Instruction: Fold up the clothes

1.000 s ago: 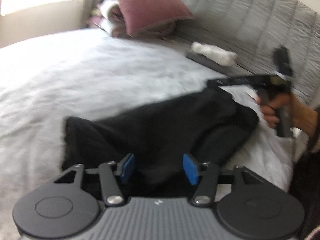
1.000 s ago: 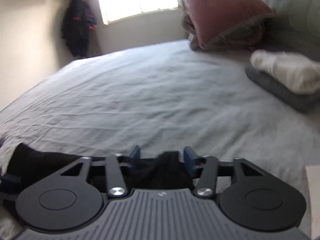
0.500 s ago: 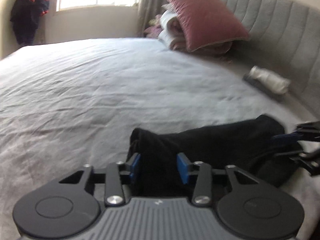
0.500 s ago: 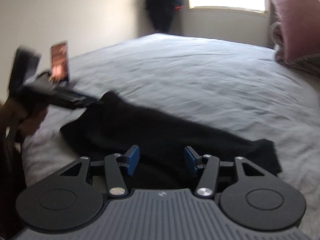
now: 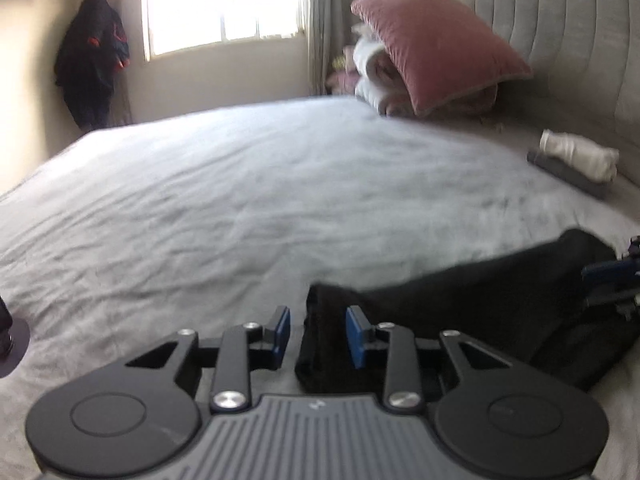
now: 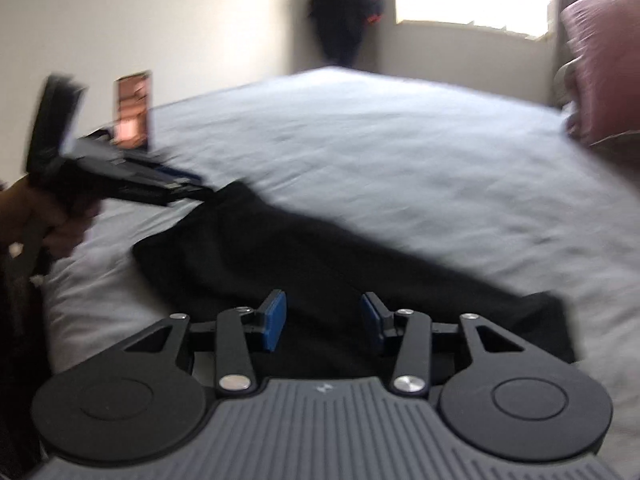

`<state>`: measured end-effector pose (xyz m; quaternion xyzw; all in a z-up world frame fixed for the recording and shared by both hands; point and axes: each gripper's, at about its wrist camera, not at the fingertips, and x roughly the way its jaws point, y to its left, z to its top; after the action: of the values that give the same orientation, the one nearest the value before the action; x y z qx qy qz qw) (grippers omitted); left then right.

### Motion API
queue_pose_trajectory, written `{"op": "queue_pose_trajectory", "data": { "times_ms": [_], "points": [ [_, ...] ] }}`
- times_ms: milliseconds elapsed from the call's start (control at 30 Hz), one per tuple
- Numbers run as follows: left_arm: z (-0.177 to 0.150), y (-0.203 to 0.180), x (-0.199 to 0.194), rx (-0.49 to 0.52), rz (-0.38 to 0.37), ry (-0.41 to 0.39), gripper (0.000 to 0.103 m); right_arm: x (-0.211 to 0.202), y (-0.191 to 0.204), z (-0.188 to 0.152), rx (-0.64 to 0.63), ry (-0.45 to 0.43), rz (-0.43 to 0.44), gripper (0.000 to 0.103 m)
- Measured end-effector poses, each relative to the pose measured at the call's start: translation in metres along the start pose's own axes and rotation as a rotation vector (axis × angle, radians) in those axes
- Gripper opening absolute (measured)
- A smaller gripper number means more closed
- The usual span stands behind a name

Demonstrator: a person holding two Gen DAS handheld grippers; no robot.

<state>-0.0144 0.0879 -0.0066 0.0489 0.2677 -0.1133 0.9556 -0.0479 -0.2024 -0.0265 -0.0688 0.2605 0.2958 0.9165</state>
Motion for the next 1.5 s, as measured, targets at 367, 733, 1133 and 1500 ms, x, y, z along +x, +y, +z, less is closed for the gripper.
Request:
{"op": "queue_pose_trajectory", "data": {
  "times_ms": [367, 733, 1133, 1500],
  "points": [
    [0.003, -0.056, 0.007, 0.128, -0.285, 0.009, 0.035, -0.041, -0.077, 0.002, 0.352, -0.026, -0.184, 0.043],
    [-0.017, -0.089, 0.016, 0.328, -0.38, 0.117, 0.035, -0.016, -0.065, -0.02, 0.446, 0.172, 0.021, 0.043],
    [-0.017, -0.08, 0.017, 0.335, -0.389, 0.165, 0.006, -0.014, -0.066, -0.02, 0.597, 0.194, 0.053, 0.006],
    [0.001, -0.042, 0.007, 0.079, -0.401, 0.12, 0.062, -0.027, -0.054, -0.01, 0.403, 0.157, -0.022, 0.041]
  ]
}}
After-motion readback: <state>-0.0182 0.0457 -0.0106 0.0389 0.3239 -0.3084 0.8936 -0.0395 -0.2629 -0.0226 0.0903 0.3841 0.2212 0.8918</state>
